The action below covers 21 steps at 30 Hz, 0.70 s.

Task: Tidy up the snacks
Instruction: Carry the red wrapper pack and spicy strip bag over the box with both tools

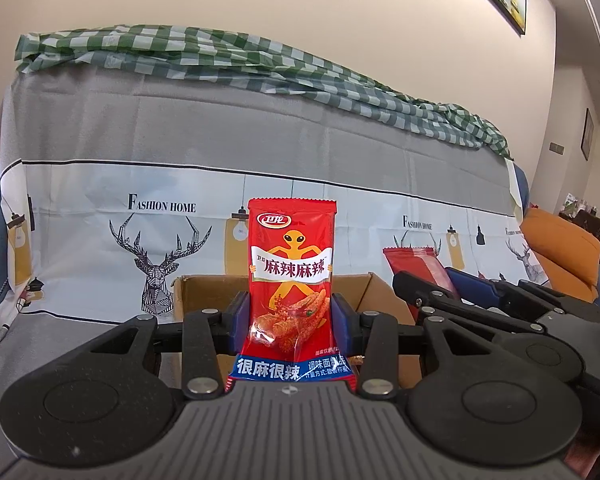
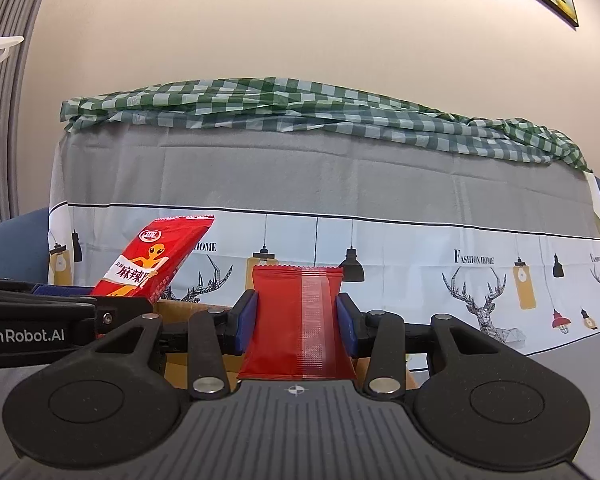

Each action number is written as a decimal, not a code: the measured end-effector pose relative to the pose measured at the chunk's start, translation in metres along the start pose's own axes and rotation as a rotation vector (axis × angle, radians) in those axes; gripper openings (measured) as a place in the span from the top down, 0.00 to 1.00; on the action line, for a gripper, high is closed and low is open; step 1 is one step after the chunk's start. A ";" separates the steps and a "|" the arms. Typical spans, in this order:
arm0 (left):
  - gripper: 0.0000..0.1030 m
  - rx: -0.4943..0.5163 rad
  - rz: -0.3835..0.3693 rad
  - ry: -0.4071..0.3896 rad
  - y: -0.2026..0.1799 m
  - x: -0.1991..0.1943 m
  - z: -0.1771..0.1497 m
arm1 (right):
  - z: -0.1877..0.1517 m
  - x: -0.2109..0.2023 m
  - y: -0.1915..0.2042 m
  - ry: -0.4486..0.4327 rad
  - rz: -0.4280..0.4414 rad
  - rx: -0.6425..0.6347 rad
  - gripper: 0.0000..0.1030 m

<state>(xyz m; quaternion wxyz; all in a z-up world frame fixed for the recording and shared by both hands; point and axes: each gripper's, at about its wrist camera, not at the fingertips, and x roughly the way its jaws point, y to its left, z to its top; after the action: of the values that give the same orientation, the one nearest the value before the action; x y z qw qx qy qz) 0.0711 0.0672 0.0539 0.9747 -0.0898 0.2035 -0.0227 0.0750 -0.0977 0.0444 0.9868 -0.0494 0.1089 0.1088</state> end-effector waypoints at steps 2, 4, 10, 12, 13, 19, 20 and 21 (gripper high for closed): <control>0.55 0.000 -0.002 0.000 0.000 0.000 0.000 | 0.000 0.001 0.000 0.004 -0.001 0.002 0.57; 0.55 -0.002 -0.002 -0.002 -0.001 0.001 0.000 | -0.001 0.001 0.000 0.004 0.000 0.001 0.57; 0.55 0.000 -0.001 -0.002 -0.001 0.001 0.000 | -0.001 0.001 0.000 0.007 0.000 0.000 0.57; 0.55 -0.001 -0.001 -0.002 -0.001 0.001 0.000 | -0.001 0.001 0.000 0.007 -0.001 0.001 0.57; 0.55 -0.001 -0.001 -0.002 -0.001 0.001 0.001 | -0.001 0.002 0.000 0.006 -0.001 0.001 0.57; 0.55 0.003 -0.002 0.003 -0.002 0.002 -0.001 | -0.001 0.002 0.000 0.008 0.000 0.000 0.57; 0.55 0.003 -0.003 0.004 -0.002 0.002 -0.001 | -0.001 0.002 0.000 0.008 0.001 0.000 0.57; 0.55 0.003 -0.003 0.005 -0.001 0.002 -0.001 | -0.001 0.002 0.000 0.009 0.002 -0.001 0.57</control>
<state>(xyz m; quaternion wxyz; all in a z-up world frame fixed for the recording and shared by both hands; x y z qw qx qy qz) 0.0725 0.0655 0.0525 0.9743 -0.0888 0.2056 -0.0247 0.0767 -0.0970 0.0426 0.9862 -0.0502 0.1133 0.1094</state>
